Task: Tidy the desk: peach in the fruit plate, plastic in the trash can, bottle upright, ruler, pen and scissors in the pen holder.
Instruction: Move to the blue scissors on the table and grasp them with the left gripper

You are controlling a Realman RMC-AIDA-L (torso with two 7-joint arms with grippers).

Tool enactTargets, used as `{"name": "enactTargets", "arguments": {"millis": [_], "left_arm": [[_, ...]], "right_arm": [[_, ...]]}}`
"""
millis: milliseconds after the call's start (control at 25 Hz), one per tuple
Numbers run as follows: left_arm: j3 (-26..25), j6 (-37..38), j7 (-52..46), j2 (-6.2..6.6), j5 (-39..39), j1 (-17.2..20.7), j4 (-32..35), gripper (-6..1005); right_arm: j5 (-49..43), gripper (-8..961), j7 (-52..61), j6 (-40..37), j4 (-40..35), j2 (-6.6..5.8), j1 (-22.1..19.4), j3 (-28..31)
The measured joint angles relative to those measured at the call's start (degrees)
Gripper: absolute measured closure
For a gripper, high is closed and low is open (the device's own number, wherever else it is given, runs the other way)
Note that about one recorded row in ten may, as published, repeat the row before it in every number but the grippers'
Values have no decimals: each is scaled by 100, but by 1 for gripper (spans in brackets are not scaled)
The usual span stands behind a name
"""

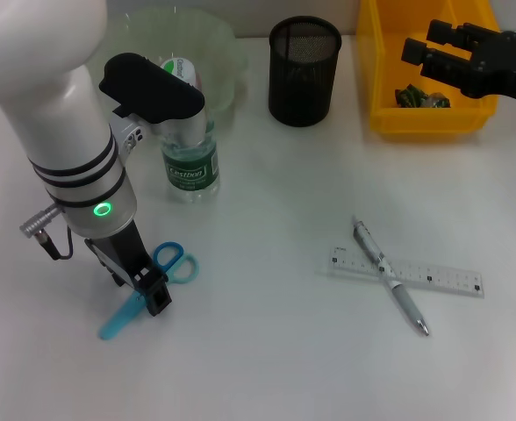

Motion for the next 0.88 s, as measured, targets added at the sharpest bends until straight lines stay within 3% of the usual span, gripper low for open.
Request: {"name": "enactTargets", "arguments": {"millis": [320, 880], "left_arm": [[23, -6, 0, 0, 2, -20, -46, 361], [74, -31, 0, -1, 80, -65, -110, 546]], "right_arm": [[0, 332, 0, -10, 0, 0, -2, 0], [-1, 332, 0, -4, 0, 0, 1, 0]]}}
